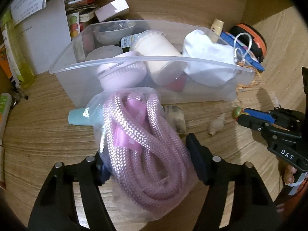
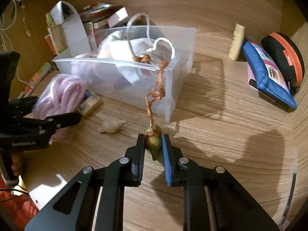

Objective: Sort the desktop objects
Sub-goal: 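Grasp the beaded cord with the right gripper while the left grasps the pink rope bag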

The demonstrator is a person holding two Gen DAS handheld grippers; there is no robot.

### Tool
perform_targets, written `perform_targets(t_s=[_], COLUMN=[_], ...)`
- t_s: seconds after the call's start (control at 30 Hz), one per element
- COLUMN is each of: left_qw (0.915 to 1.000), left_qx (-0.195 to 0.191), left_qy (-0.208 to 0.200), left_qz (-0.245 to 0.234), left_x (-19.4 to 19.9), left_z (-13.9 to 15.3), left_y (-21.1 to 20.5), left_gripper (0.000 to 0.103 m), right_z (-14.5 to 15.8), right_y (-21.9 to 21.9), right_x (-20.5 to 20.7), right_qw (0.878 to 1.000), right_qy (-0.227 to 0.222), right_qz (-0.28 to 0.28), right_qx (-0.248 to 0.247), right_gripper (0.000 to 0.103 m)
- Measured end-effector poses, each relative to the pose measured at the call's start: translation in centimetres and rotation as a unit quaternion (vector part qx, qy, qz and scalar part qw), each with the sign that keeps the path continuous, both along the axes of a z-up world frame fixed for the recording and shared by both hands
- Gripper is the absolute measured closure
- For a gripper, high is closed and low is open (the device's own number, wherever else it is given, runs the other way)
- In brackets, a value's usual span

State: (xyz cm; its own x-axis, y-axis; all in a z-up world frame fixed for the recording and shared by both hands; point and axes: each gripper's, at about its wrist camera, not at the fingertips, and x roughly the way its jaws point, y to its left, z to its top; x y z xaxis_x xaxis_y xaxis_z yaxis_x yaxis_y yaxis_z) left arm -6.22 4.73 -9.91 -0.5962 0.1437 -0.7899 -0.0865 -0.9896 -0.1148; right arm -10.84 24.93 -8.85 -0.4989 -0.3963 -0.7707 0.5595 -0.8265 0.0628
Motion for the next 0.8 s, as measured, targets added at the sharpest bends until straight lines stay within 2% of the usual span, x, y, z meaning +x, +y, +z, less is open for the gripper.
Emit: perform_targets(t_s=[0.3, 0.57, 0.8], left_qw=[0.9997, 0.9988, 0.9976], left_qx=[0.010, 0.031, 0.041], left_qy=[0.020, 0.037, 0.054], left_qz=[-0.006, -0.007, 0.009], left_x=[1.6, 3.1, 3.8], left_z=[0.8, 1.7, 2.4], left_y=[-0.7, -1.6, -2.9], left_gripper=[0.049, 0.064, 0.065], right_z=[1.9, 3.9, 6.3], right_y=[-1.0, -2.1, -2.7], right_x=[2.3, 3.5, 3.9], right_qw=[0.997, 0.992, 0.987], right_qy=[-0.011, 0.000, 0.014], right_qz=[0.037, 0.063, 0.073], right_qx=[-0.069, -0.110, -0.144], right_gripper=[0.087, 0.087, 0.087])
